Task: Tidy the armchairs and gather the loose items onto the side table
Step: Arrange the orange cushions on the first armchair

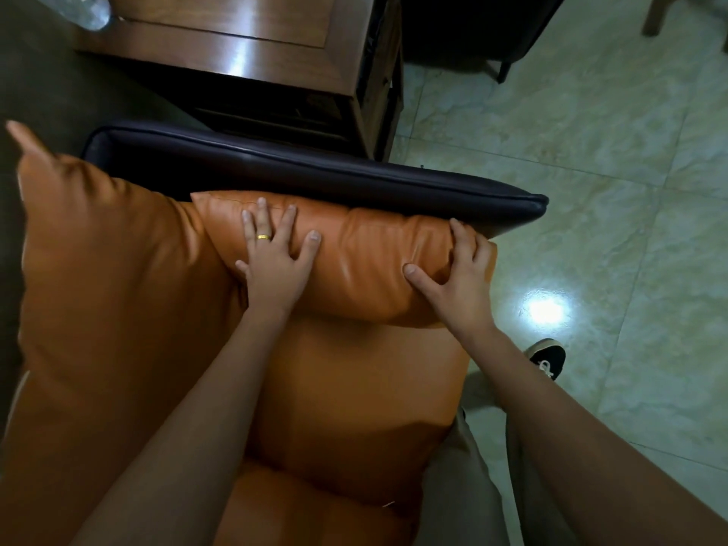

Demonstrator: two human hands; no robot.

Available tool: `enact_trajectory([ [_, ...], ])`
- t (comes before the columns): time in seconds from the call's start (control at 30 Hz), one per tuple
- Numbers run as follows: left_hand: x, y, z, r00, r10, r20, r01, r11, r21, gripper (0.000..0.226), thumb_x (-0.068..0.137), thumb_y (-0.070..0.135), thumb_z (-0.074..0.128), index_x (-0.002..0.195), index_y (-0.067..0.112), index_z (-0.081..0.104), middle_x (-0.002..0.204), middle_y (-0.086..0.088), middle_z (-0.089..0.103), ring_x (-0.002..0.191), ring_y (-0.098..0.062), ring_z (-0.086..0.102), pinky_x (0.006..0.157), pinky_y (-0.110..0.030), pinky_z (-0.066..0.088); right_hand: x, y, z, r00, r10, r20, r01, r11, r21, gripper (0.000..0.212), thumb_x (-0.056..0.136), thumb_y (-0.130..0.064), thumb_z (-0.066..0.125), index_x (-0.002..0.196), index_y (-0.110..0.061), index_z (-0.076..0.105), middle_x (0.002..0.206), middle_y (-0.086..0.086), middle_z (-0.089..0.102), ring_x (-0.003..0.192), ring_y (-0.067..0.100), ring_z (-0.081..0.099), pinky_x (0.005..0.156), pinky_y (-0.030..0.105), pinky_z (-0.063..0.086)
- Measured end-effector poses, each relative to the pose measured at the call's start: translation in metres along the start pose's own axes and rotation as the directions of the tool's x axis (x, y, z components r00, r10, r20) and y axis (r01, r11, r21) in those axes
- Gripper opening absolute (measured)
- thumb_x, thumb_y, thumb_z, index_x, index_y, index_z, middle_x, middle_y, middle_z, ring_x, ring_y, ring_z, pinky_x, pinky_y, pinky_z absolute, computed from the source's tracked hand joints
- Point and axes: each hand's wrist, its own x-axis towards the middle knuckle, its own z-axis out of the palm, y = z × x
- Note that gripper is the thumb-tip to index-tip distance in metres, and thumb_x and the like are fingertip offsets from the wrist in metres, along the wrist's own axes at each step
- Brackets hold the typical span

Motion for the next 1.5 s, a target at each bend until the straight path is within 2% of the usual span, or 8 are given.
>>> enact_trajectory([
  [0.4, -0.022, 0.042, 0.023, 0.988, -0.140, -0.070, 0.135, 0.989, -0.066, 0.065, 0.098, 0.059, 0.031, 0.156, 0.032, 0.022, 0.167, 0.006, -0.008, 0.152, -0.024, -0.015, 0.109, -0.077, 0.012, 0.003, 0.010, -0.038, 0.986, 0.013, 0.166, -0.006, 0.999, -0.045, 0.095, 0.084, -0.054, 0.071, 0.157, -0.036, 0.013, 0.161, 0.001, 0.005, 0.147, 0.029, 0.025, 0.117, 0.050, 0.034],
  [0.53, -0.038, 0.058, 0.030, 0.989, -0.137, -0.060, 0.132, 0.988, -0.084, 0.067, 0.098, 0.059, 0.034, 0.157, 0.031, 0.017, 0.167, 0.005, -0.009, 0.153, -0.026, -0.014, 0.111, -0.074, 0.013, -0.002, 0.019, -0.066, 0.970, -0.003, 0.242, 0.043, 0.987, -0.158, 0.092, 0.087, -0.058, 0.064, 0.157, -0.040, 0.008, 0.164, 0.000, 0.002, 0.149, 0.031, 0.022, 0.116, 0.054, 0.036],
  [0.7, -0.069, 0.066, 0.038, 0.990, -0.129, -0.065, 0.131, 0.991, 0.022, 0.070, 0.098, 0.064, 0.031, 0.157, 0.035, 0.007, 0.167, 0.000, -0.006, 0.153, -0.029, -0.008, 0.113, -0.064, 0.028, -0.012, 0.004, -0.079, 0.947, -0.063, 0.316, 0.224, 0.834, -0.504, 0.085, 0.091, -0.071, 0.043, 0.159, -0.034, 0.007, 0.167, 0.006, -0.015, 0.150, 0.042, -0.018, 0.119, 0.064, -0.001],
  [0.8, -0.088, 0.071, 0.040, 0.984, -0.177, -0.034, 0.178, 0.984, 0.020, 0.073, 0.097, 0.065, 0.033, 0.157, 0.039, 0.002, 0.167, 0.002, -0.008, 0.153, -0.027, -0.006, 0.113, -0.057, 0.034, -0.018, -0.009, -0.076, 0.952, -0.092, 0.290, 0.250, 0.781, -0.573, 0.079, 0.094, -0.066, 0.042, 0.158, -0.027, 0.018, 0.168, 0.010, -0.005, 0.150, 0.040, -0.020, 0.115, 0.064, -0.012],
  [0.93, -0.126, 0.084, 0.055, 0.958, -0.287, -0.005, 0.286, 0.957, -0.052, 0.075, 0.096, 0.062, 0.041, 0.157, 0.040, 0.003, 0.167, 0.002, -0.007, 0.153, -0.027, 0.007, 0.112, -0.053, 0.034, -0.018, -0.009, -0.083, 0.930, -0.218, 0.296, 0.354, 0.748, -0.562, 0.063, 0.096, -0.045, 0.045, 0.151, -0.016, 0.035, 0.165, 0.012, 0.020, 0.155, 0.030, -0.003, 0.120, 0.064, -0.004],
  [1.13, -0.212, 0.117, 0.123, 0.848, -0.519, 0.111, 0.530, 0.836, -0.140, 0.075, 0.094, 0.065, 0.040, 0.156, 0.043, 0.003, 0.167, 0.002, -0.002, 0.149, -0.034, 0.022, 0.111, -0.052, 0.037, -0.015, 0.011, -0.118, 0.783, -0.354, 0.511, 0.595, 0.666, -0.451, 0.059, 0.095, -0.032, 0.051, 0.150, -0.012, 0.041, 0.161, 0.017, 0.028, 0.151, 0.033, 0.017, 0.121, 0.055, 0.021],
  [1.27, -0.275, 0.163, 0.166, 0.764, -0.623, 0.169, 0.645, 0.731, -0.223, 0.077, 0.094, 0.064, 0.042, 0.155, 0.044, -0.002, 0.167, 0.000, 0.000, 0.147, -0.036, 0.027, 0.109, -0.057, 0.039, -0.032, 0.043, -0.131, 0.618, -0.410, 0.671, 0.759, 0.535, -0.372, 0.057, 0.093, -0.024, 0.055, 0.148, -0.013, 0.044, 0.163, 0.016, 0.025, 0.153, 0.034, 0.017, 0.119, 0.051, 0.029],
  [1.5, -0.380, 0.198, 0.240, 0.641, -0.740, 0.202, 0.758, 0.570, -0.317, 0.076, 0.096, 0.060, 0.042, 0.157, 0.040, 0.001, 0.167, 0.000, 0.002, 0.149, -0.030, 0.022, 0.104, -0.047, 0.043, -0.087, 0.112, -0.131, 0.411, -0.220, 0.885, 0.864, 0.403, -0.301, 0.064, 0.098, -0.031, 0.050, 0.156, -0.017, 0.027, 0.167, 0.012, 0.013, 0.155, 0.030, 0.004, 0.122, 0.051, 0.023],
])
